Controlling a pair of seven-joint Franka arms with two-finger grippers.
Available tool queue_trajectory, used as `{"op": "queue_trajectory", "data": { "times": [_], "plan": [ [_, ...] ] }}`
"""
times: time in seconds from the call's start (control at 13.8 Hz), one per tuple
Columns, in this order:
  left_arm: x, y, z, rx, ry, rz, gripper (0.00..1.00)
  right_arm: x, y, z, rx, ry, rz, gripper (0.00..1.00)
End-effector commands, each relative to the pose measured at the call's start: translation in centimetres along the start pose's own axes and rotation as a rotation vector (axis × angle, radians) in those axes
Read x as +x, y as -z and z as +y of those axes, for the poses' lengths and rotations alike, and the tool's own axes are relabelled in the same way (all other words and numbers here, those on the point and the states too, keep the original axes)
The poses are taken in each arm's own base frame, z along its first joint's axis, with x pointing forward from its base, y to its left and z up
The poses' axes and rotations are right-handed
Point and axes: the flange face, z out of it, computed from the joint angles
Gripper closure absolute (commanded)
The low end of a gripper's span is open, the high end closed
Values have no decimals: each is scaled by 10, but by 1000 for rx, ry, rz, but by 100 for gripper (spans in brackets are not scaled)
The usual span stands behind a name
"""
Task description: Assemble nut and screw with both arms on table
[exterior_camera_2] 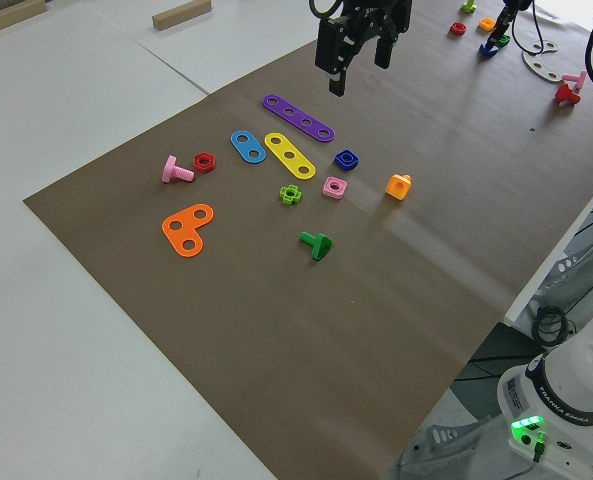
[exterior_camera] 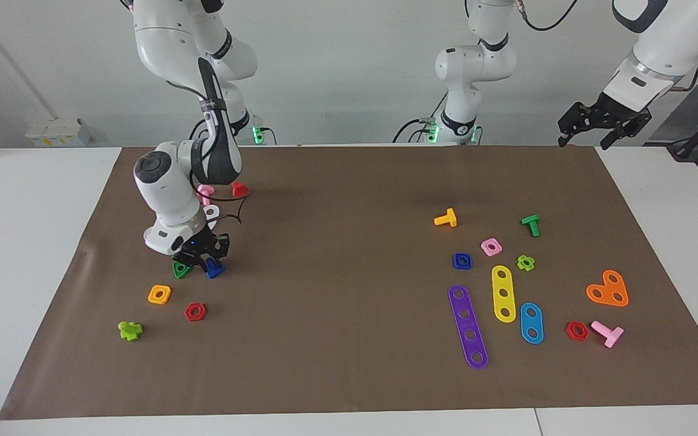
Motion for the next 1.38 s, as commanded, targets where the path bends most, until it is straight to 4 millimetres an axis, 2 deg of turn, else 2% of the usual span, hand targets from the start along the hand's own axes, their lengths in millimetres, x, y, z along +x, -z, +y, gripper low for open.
{"op": "queue_trajectory", "data": {
  "times": [0.0,0.36,0.51,0.87,1.02,1.16,1.31],
  "plan": [
    [-10,0,-2,-4,-5,0,0,-5,1,4,12,14,16,100],
    [-10,0,-2,-4,-5,0,0,-4,3,4,14,13,13,100],
    [-10,0,-2,-4,-5,0,0,1,9,3,19,7,10,100],
    [-10,0,-2,-4,-5,0,0,37,74,-18,49,-132,-24,100],
    [-11,0,-2,-5,-4,-5,0,50,94,-38,54,-169,-27,100],
    [-12,-1,-2,-7,-2,-15,0,63,111,-67,46,-213,-30,100],
    [-12,-1,-1,-8,-2,-17,0,72,118,-100,47,-253,-23,100]
  ]
}}
